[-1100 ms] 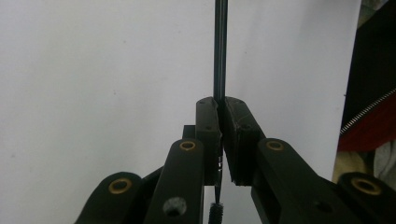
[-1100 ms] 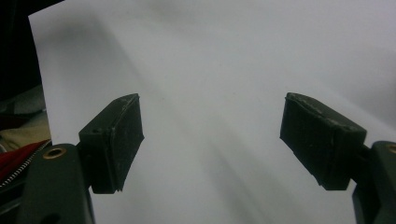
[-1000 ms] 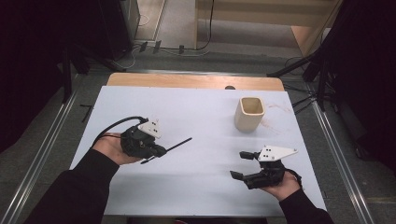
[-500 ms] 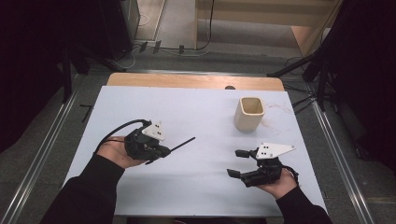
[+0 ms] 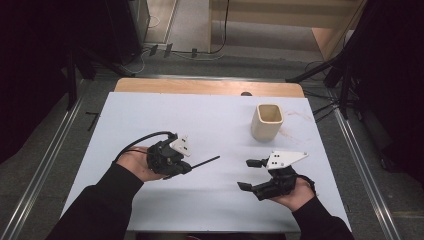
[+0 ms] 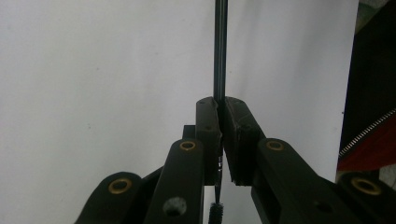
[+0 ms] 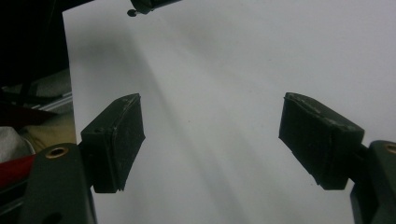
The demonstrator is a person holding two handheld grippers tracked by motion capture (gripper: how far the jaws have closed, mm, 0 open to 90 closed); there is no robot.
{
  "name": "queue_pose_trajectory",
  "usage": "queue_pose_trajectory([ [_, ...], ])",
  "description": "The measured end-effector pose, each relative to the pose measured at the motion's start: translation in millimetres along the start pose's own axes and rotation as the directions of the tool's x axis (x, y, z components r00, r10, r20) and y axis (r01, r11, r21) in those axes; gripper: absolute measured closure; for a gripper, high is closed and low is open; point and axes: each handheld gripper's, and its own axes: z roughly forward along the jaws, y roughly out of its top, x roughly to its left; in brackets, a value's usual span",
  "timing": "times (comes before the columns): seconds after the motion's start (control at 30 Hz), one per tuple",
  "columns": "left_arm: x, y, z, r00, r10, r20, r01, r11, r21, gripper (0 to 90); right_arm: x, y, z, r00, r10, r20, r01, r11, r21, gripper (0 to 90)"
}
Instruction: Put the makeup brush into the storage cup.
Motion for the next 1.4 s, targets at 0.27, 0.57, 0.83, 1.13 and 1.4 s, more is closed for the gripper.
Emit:
queue_pose_trajectory([
  [0.27, -6.9, 13.6, 6.4, 0.9991, 0.040, 0.016, -0.041, 0.9976, 0.057, 85.3, 5.2, 12.2, 6.2, 0.9990, -0.044, -0.013, 0.045, 0.997, 0.060, 23.7],
  [0.57, -9.2, 24.7, 7.2, 0.9931, 0.110, 0.041, -0.114, 0.9837, 0.139, 85.3, 12.2, 32.7, 16.8, 0.9913, -0.120, -0.054, 0.126, 0.982, 0.137, 24.9],
  [0.83, -9.4, 28.1, 9.4, 0.9854, 0.132, 0.107, -0.150, 0.9719, 0.181, 85.3, 14.8, 44.4, 31.5, 0.9804, -0.157, -0.119, 0.177, 0.967, 0.183, 25.2],
  [1.13, -10.2, 35.2, 10.4, 0.9715, 0.177, 0.158, -0.211, 0.9478, 0.239, 85.2, 14.9, 54.3, 41.0, 0.9680, -0.187, -0.167, 0.219, 0.955, 0.200, 25.9],
  [1.4, -8.7, 39.4, 20.4, 0.9613, 0.165, 0.221, -0.223, 0.9366, 0.270, 85.2, 15.2, 52.5, 51.0, 0.9599, -0.191, -0.205, 0.235, 0.947, 0.217, 31.9],
])
